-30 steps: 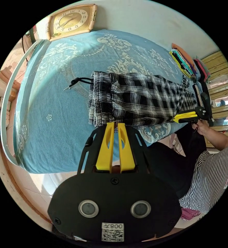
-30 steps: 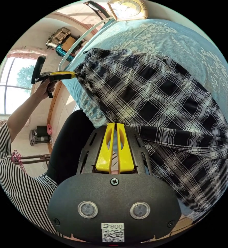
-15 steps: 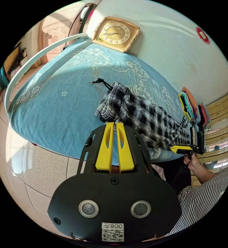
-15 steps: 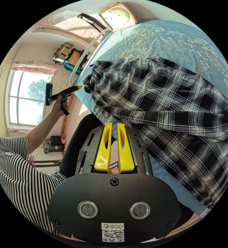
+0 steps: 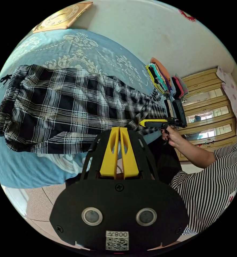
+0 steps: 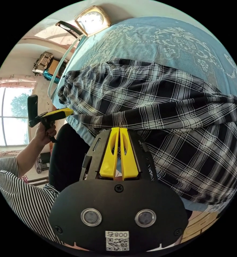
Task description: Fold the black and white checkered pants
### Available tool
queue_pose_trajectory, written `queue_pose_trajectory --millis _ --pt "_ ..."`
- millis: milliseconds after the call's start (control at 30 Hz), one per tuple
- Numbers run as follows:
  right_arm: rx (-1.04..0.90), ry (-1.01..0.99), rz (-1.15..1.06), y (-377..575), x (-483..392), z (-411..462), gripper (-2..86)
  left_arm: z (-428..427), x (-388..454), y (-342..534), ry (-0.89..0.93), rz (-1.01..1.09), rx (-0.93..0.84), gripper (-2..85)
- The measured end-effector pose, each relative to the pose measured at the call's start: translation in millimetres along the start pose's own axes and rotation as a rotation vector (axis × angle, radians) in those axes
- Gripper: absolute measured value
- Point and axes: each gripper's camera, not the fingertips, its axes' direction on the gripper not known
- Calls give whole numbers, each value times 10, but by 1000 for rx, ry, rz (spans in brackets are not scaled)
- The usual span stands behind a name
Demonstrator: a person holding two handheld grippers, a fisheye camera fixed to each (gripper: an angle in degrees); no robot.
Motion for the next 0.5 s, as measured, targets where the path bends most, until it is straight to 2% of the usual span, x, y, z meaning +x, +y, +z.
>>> queue_pose_trajectory --millis 100,233,500 --pt "19 -29 1 57 -59 -216 0 211 114 -173 64 63 -18 15" --pt "99 29 54 112 -13 -643 4 498 332 -439 73 155 -59 36" --pt "161 200 225 81 441 -1590 59 1302 817 -969 -54 302 -188 59"
